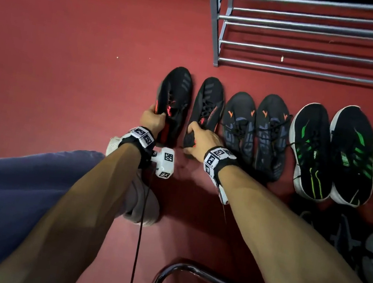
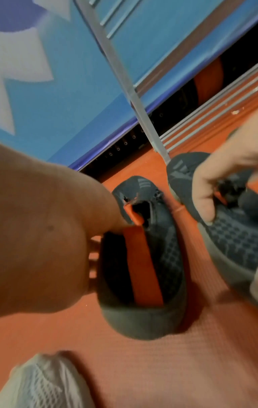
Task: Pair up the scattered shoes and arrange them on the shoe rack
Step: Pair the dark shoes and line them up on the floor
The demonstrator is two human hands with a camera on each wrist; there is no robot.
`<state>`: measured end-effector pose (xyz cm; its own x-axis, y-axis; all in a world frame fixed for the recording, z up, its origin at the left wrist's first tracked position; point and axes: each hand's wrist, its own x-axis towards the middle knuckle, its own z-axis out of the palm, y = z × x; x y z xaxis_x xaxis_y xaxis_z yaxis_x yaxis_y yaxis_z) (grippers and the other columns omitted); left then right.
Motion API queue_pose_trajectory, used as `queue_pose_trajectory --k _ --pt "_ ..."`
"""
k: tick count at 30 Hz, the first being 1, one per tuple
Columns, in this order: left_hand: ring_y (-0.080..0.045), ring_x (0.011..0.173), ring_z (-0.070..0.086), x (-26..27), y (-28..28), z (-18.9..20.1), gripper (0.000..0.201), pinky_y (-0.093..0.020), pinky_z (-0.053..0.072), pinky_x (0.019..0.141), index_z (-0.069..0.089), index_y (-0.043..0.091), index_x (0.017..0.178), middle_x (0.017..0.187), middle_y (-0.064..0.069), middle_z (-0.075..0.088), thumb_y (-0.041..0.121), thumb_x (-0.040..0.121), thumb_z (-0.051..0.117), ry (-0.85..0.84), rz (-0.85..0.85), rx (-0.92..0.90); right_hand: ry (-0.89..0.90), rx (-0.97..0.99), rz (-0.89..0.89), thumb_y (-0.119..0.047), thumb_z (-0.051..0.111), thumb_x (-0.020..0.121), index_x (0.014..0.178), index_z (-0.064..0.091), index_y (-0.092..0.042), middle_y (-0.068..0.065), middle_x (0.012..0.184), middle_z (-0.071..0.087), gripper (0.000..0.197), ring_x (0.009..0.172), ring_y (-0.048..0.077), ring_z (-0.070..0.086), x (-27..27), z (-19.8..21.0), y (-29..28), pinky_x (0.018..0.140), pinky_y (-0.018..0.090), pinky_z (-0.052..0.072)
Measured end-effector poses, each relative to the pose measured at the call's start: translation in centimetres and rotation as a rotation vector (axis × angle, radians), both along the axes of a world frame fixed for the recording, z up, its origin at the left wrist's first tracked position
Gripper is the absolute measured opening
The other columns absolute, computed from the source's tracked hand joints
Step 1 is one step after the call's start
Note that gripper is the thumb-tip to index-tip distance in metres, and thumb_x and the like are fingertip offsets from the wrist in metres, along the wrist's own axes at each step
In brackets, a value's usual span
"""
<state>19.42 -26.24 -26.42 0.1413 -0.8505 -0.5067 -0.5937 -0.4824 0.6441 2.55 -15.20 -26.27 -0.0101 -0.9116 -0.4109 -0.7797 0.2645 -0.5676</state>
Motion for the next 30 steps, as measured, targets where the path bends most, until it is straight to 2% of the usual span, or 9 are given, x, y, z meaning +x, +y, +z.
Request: queue_pose_trajectory --k 2,4,8,12,16,20,22,25,30 --pt "-0.036 0.104 0.068 0.9 0.3 -0.2 0.048 -0.044 0.055 0.095 0.068 0.032 0.119 0.107 -0.009 0.075 0.033 0.071 0.058 -0.174 -0.078 0.003 -0.026 0.024 0.012 -0.046 0.085 0.069 0.100 0.038 -0.029 -0.002 0.071 0.056 0.059 0.068 0.023 0.057 -0.2 0.1 -0.8 0.060 0.031 0.039" --pt "-0.039 0.105 0.066 1.0 1.4 1.7 0.038 -0.039 0.052 0.094 0.067 0.030 0.119 0.110 -0.012 0.073 0.033 0.082 0.057 -0.257 -0.145 -0.055 -0.043 0.014 0.001 -0.051 0.084 0.068 0.099 0.039 -0.029 -0.003 0.073 0.060 0.060 0.069 0.023 0.059 -0.4 -0.1 -1.0 0.062 0.031 0.040" --pt "-0.031 0.106 0.068 1.5 2.4 3.2 0.053 -0.027 0.044 0.081 0.061 0.022 0.138 0.115 -0.011 0.074 0.002 0.089 0.056 -0.230 -0.224 -0.115 -0.034 -0.020 -0.036 -0.052 0.080 0.072 0.103 0.040 -0.027 -0.002 0.076 0.061 0.057 0.073 0.025 0.059 -0.2 -0.6 -0.4 0.064 0.031 0.038" --pt "-0.022 0.100 0.067 1.8 2.5 3.2 0.062 -0.023 0.043 0.079 0.059 0.026 0.141 0.109 -0.004 0.072 -0.004 0.087 0.053 -0.225 -0.249 -0.090 -0.025 0.023 -0.031 -0.048 0.082 0.073 0.103 0.044 -0.024 -0.002 0.073 0.059 0.054 0.072 0.024 0.058 0.2 0.3 -0.6 0.063 0.030 0.036" --pt "-0.021 0.103 0.067 1.4 2.5 3.2 0.059 -0.026 0.045 0.079 0.058 0.030 0.141 0.114 -0.005 0.073 0.001 0.090 0.053 -0.243 -0.348 -0.076 -0.028 0.039 -0.019 -0.046 0.082 0.074 0.104 0.045 -0.023 -0.002 0.075 0.058 0.053 0.075 0.026 0.057 1.3 0.3 -0.1 0.066 0.030 0.037" --pt "-0.030 0.108 0.068 1.4 2.3 2.4 0.058 -0.039 0.054 0.093 0.052 0.033 0.146 0.119 -0.009 0.072 0.011 0.092 0.052 -0.248 -0.347 -0.038 -0.046 0.034 -0.033 -0.047 0.082 0.074 0.101 0.044 -0.025 -0.004 0.073 0.056 0.050 0.076 0.027 0.056 1.6 0.0 0.3 0.067 0.029 0.037" --pt "-0.036 0.115 0.065 0.6 2.6 2.0 0.056 -0.042 0.052 0.098 0.043 0.034 0.150 0.127 -0.013 0.067 0.032 0.095 0.052 -0.237 -0.366 -0.025 -0.051 0.029 -0.033 -0.048 0.082 0.073 0.102 0.046 -0.026 -0.007 0.069 0.052 0.051 0.073 0.025 0.055 1.4 0.2 0.2 0.065 0.029 0.036" --pt "-0.041 0.123 0.057 -0.7 3.2 1.6 0.077 -0.045 0.045 0.109 0.016 0.050 0.156 0.143 -0.018 0.046 0.070 0.089 0.050 -0.317 -0.407 0.045 -0.061 0.021 -0.023 -0.048 0.082 0.073 0.112 0.052 -0.025 -0.006 0.078 0.055 0.054 0.076 0.024 0.054 1.1 0.2 0.3 0.067 0.028 0.035" --pt "-0.032 0.112 0.063 -0.4 3.7 1.2 0.073 -0.037 0.047 0.105 0.029 0.046 0.155 0.135 -0.012 0.044 0.050 0.092 0.065 -0.432 -0.480 0.011 -0.060 0.031 -0.032 -0.049 0.079 0.075 0.115 0.053 -0.029 -0.005 0.084 0.058 0.052 0.085 0.025 0.058 1.1 0.1 0.6 0.070 0.028 0.037"
